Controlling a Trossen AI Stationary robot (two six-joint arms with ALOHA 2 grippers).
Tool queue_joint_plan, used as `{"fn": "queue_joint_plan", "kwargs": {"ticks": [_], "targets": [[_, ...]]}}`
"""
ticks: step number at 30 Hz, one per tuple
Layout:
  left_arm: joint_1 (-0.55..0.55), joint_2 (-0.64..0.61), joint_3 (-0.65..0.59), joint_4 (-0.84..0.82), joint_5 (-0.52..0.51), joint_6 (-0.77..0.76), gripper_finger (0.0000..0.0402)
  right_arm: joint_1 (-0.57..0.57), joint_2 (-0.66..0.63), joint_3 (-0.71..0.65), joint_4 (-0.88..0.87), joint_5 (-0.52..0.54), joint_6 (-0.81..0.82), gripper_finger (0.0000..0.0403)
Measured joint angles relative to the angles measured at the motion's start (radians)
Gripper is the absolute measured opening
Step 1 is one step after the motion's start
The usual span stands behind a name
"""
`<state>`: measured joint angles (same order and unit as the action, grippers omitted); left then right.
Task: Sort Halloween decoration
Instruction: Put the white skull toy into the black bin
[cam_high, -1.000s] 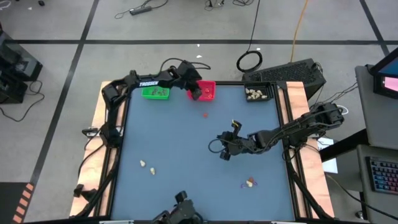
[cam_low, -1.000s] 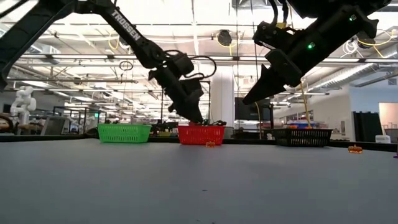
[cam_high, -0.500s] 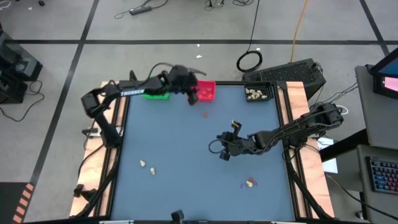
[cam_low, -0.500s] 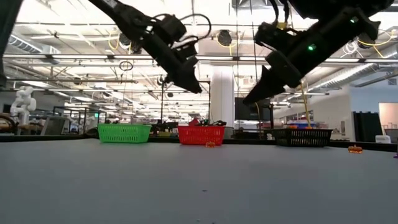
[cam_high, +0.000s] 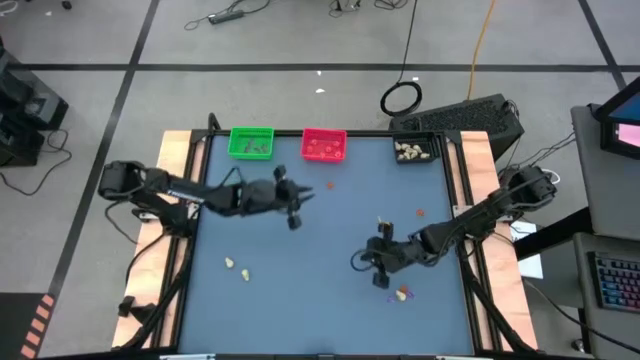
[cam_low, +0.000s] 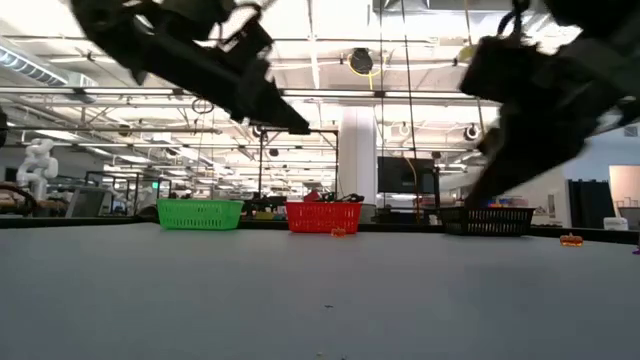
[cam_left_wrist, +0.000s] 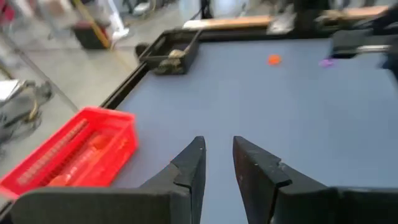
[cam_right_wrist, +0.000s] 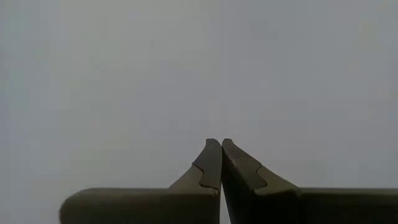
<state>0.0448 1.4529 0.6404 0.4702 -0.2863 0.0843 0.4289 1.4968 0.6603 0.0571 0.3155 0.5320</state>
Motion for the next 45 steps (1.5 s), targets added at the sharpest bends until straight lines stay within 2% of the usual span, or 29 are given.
{"fn": "queue_joint_plan", "kwargs": {"ticks": [5, 9, 12, 17, 22, 26, 32, 41, 45], "targets": [[-0.149, 0.001, -0.089, 0.158, -0.060, 0.001, 0.0088, 0.099, -0.018, 0.110, -0.305, -0.035, 0.157, 0.0009], [-0.223, 0.000, -0.096, 0.167, -0.088, 0.009, 0.0088, 0.159, -0.007, 0.262, -0.620, -0.076, 0.306, 0.0020], [-0.256, 0.000, -0.096, 0.180, -0.100, 0.030, 0.0088, 0.187, 0.013, 0.342, -0.775, -0.160, 0.429, 0.0032], [-0.271, 0.000, -0.096, 0.174, -0.107, 0.034, 0.0088, 0.237, 0.067, 0.382, -0.820, -0.286, 0.539, 0.0073], [-0.271, 0.000, -0.096, 0.174, -0.109, 0.034, 0.0088, 0.261, 0.149, 0.395, -0.830, -0.334, 0.560, 0.0128], [-0.271, 0.000, -0.096, 0.173, -0.111, 0.034, 0.0088, 0.261, 0.214, 0.409, -0.829, -0.348, 0.543, 0.0142], [-0.271, 0.000, -0.096, 0.173, -0.111, 0.033, 0.0088, 0.260, 0.260, 0.433, -0.830, -0.352, 0.496, 0.0115], [-0.271, 0.001, -0.096, 0.172, -0.112, 0.032, 0.0088, 0.250, 0.260, 0.433, -0.834, -0.347, 0.442, 0.0010], [-0.271, 0.001, -0.096, 0.172, -0.112, 0.030, 0.0088, 0.242, 0.262, 0.489, -0.885, -0.326, 0.388, 0.0004]]}}
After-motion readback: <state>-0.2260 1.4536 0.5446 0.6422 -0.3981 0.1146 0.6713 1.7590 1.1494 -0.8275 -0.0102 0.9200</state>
